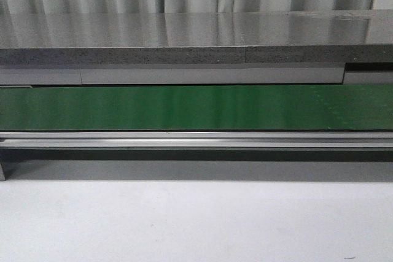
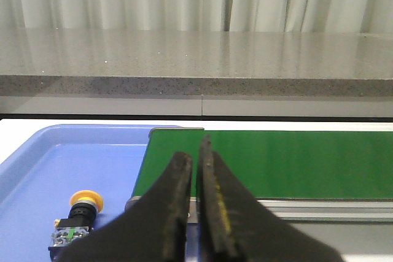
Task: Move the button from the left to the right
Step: 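Move the left gripper down over the yellow-capped button in the blue tray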
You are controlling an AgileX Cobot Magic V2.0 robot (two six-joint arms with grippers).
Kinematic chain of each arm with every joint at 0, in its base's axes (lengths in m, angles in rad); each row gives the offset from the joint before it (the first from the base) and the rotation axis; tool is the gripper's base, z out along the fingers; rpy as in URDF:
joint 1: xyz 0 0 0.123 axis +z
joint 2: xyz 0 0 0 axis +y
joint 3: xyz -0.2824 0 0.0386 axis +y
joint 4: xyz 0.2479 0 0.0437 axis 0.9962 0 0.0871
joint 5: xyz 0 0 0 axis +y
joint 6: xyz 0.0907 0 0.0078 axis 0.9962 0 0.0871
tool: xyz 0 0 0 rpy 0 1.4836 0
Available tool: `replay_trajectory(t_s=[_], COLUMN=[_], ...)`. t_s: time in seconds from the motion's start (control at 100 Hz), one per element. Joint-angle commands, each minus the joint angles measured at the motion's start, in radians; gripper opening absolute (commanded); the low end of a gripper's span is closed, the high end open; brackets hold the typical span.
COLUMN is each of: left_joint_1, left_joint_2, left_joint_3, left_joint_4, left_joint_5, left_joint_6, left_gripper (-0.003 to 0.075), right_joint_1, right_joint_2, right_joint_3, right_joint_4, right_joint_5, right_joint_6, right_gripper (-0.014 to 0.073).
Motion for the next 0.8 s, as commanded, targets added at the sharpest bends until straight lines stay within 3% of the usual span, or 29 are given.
replay_trajectory(t_s=[0.0,0.56,0.79], left_joint_1=[-0.007,-0.007,-0.007], left_joint_2=[-0.035,-0.035,0.067], left_joint_3=[0.041,-0.001,-0.19], left_joint_4=[0.0,-0.017,-0.041], left_joint_5=[-0.088,-0.083,0.11], left_joint_6=[-0.013,-0.013,-0.013], left_gripper=[0.0005,0.0005,0.0005], right_joint_1=[0.002,0.002,0.002], right_joint_2=[-0.016,-0.016,-0.016], right_joint_3=[0.0,0.0,0.0], right_joint_4=[-0.011,-0.011,-0.011], right_joint_5=[-0.076,-0.076,-0.076], right_joint_6=[0.0,0.0,0.0], right_gripper=[-0.0068,-0.0068,-0.0068])
